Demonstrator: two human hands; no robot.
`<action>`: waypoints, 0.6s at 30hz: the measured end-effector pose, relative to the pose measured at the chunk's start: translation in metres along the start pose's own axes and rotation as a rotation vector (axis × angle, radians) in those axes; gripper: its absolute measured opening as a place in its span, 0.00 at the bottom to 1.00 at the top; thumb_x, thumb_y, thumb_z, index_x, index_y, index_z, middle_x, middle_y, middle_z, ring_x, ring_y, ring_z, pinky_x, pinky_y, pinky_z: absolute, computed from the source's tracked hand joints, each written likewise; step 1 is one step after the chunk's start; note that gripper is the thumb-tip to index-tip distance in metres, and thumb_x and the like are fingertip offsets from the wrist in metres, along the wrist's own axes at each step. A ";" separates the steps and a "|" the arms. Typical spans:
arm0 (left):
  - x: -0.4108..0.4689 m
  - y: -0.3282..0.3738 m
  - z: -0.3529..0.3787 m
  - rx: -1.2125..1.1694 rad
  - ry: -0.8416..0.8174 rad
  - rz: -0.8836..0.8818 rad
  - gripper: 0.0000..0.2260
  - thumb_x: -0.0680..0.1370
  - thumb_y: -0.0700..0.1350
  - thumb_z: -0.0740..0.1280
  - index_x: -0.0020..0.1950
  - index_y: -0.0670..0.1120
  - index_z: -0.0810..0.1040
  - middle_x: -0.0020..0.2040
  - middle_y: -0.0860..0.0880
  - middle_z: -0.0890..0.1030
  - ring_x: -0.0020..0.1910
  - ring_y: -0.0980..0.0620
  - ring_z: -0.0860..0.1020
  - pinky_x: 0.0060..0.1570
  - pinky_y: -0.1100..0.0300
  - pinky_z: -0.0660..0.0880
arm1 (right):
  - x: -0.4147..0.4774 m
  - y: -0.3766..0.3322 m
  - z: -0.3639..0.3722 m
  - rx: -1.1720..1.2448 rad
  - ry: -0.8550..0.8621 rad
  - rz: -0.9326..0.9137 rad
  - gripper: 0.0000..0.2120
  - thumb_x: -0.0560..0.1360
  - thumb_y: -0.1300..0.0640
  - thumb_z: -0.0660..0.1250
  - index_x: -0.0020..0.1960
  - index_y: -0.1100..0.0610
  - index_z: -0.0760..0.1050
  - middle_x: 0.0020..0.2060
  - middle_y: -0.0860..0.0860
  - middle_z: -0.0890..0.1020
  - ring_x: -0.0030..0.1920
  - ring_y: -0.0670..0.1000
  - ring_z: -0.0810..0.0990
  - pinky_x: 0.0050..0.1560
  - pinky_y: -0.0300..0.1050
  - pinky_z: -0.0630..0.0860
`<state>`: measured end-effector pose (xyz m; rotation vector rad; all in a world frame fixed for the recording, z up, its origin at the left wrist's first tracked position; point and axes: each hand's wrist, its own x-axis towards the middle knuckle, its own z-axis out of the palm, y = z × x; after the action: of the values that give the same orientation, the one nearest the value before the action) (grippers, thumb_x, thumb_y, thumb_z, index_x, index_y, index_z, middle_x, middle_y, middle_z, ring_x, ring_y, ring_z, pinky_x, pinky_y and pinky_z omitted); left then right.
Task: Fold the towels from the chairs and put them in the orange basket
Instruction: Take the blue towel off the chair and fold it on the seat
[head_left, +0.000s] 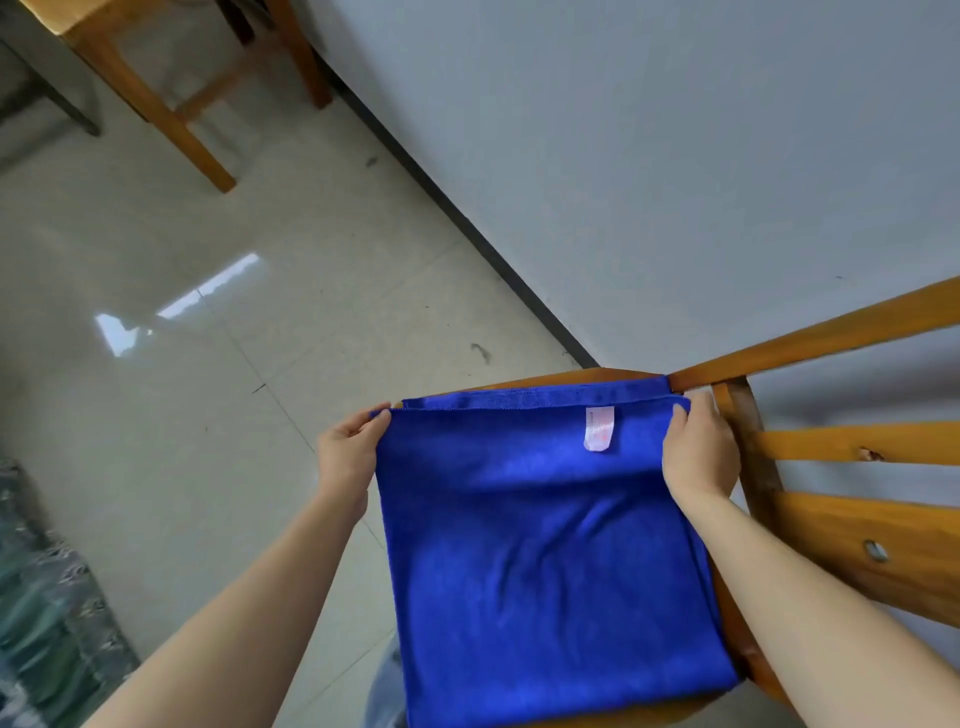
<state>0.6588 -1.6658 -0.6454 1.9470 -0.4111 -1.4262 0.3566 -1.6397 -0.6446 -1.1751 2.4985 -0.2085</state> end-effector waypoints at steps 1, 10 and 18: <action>0.004 0.000 0.004 0.006 -0.006 0.000 0.05 0.77 0.38 0.65 0.52 0.43 0.79 0.32 0.55 0.81 0.25 0.66 0.77 0.28 0.72 0.75 | 0.004 -0.001 0.003 -0.044 0.000 -0.020 0.11 0.81 0.59 0.53 0.56 0.65 0.71 0.46 0.62 0.79 0.47 0.61 0.77 0.39 0.49 0.70; 0.038 -0.016 0.024 0.076 -0.028 -0.029 0.07 0.78 0.38 0.65 0.55 0.41 0.78 0.38 0.50 0.78 0.24 0.66 0.76 0.27 0.72 0.74 | 0.036 -0.002 0.019 -0.179 0.023 -0.009 0.11 0.81 0.60 0.53 0.55 0.66 0.69 0.46 0.64 0.79 0.47 0.64 0.78 0.38 0.48 0.68; 0.055 -0.025 0.030 0.276 -0.020 0.080 0.16 0.79 0.43 0.63 0.66 0.44 0.73 0.47 0.48 0.77 0.43 0.53 0.76 0.43 0.64 0.74 | 0.037 -0.007 0.030 -0.189 -0.083 0.019 0.17 0.80 0.55 0.58 0.66 0.62 0.64 0.59 0.64 0.74 0.57 0.64 0.74 0.45 0.52 0.71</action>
<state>0.6467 -1.6916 -0.7071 2.1066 -0.7201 -1.3982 0.3514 -1.6720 -0.6805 -1.2044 2.4980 0.0827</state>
